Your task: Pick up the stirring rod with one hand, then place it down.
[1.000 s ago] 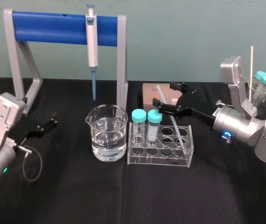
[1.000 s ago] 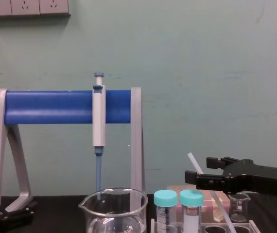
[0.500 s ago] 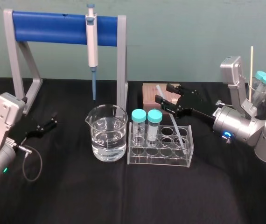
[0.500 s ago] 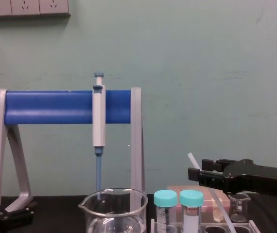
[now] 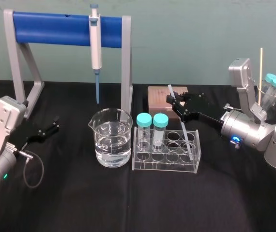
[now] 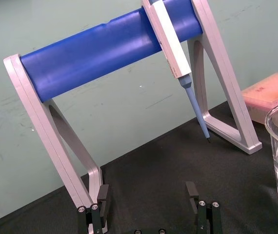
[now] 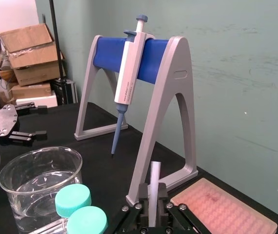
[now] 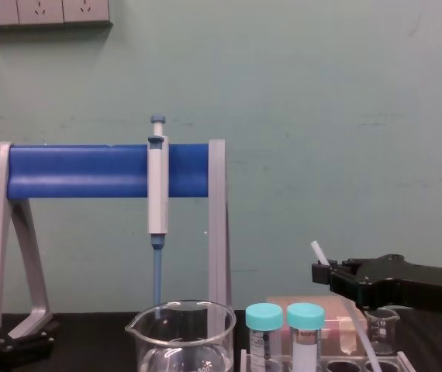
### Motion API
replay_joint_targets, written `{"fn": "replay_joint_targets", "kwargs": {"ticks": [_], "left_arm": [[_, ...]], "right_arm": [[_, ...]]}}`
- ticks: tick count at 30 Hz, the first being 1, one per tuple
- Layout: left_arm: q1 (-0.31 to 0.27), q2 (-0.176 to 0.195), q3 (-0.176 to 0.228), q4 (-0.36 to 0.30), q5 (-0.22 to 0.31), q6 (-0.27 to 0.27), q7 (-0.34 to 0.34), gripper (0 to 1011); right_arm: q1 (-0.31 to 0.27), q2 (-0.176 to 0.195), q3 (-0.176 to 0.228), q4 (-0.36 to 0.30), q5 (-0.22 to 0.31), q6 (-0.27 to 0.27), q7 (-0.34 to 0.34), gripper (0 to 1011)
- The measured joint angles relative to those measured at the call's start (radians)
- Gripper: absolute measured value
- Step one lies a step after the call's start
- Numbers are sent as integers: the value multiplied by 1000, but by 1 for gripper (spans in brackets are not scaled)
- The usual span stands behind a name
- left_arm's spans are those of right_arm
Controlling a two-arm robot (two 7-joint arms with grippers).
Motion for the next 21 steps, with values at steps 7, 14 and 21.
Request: {"fn": "replay_joint_targets", "kwargs": {"ticks": [7, 14, 21], "left_arm": [[0, 0, 0, 0, 0, 0, 0, 1000], [0, 0, 0, 0, 0, 0, 0, 1000], [0, 0, 0, 0, 0, 0, 0, 1000]], "right_arm": [[0, 0, 0, 0, 0, 0, 0, 73], [0, 0, 0, 0, 0, 0, 0, 73], [-17, 4, 9, -28, 9, -19, -4, 72]]}}
